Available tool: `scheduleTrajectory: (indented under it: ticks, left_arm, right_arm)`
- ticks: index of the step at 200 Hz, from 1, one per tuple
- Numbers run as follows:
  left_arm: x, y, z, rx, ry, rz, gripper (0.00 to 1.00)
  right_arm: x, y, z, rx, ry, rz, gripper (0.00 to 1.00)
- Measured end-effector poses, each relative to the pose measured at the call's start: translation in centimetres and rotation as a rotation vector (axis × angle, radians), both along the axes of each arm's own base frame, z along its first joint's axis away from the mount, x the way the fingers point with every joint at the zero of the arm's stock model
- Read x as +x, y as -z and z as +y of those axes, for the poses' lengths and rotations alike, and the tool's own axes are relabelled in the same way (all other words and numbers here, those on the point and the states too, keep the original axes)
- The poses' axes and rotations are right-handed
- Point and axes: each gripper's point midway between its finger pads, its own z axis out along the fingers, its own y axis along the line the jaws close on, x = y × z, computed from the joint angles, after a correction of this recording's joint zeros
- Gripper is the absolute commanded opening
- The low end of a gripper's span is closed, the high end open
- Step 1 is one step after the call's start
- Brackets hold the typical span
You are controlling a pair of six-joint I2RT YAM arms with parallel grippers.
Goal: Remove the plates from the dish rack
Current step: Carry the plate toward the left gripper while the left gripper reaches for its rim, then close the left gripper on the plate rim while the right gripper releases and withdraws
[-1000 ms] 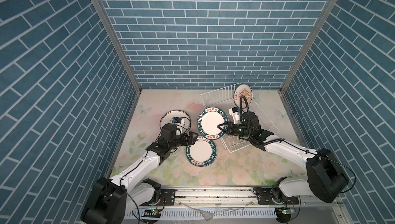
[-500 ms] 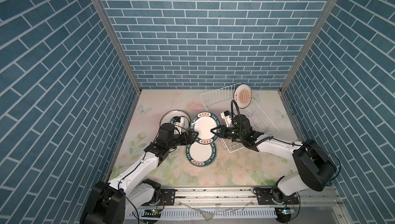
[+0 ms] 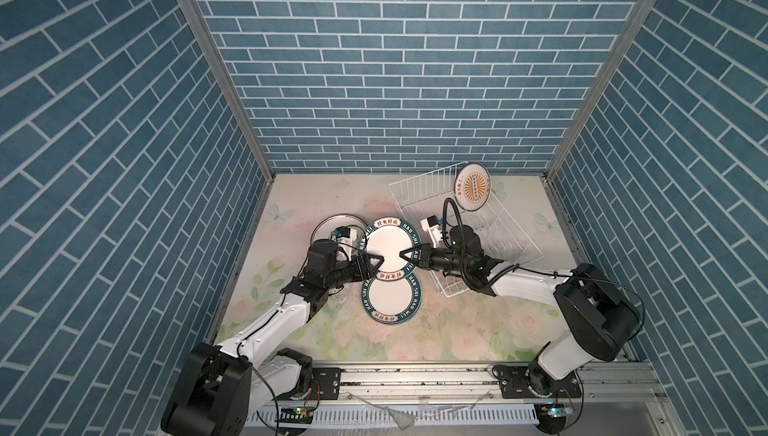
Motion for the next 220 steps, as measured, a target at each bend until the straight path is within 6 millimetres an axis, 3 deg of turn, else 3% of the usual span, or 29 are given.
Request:
scheduleTrajectory:
  ticks: [66, 140, 177, 194, 220]
  left_arm:
    - [-0.2, -1.0, 0.3, -0.087, -0.010, -0.023, 0.61]
    - [0.0, -1.2, 1.0, -0.104, -0.046, -0.016, 0.33]
    - [0.1, -1.6, 0.9, -0.143, -0.045, -0.006, 0.21]
    - [0.1, -1.6, 0.9, -0.147, -0.044, -0.004, 0.10]
    - [0.2, -1.9, 0.8, -0.147, -0.036, -0.022, 0.09]
  right_arm:
    - [-0.1, 0.0, 0.9, 0.042, -0.015, 0.017, 0.00]
    - [-0.4, -0.1, 1.3, 0.054, -0.028, 0.012, 0.00]
    - [0.0, 0.1, 1.1, 0.053, -0.017, 0.020, 0.12]
    - [0.1, 0.1, 1.0, 0.051, -0.015, 0.019, 0.18]
    - [0.0, 0.2, 1.3, 0.029, -0.020, 0.019, 0.32]
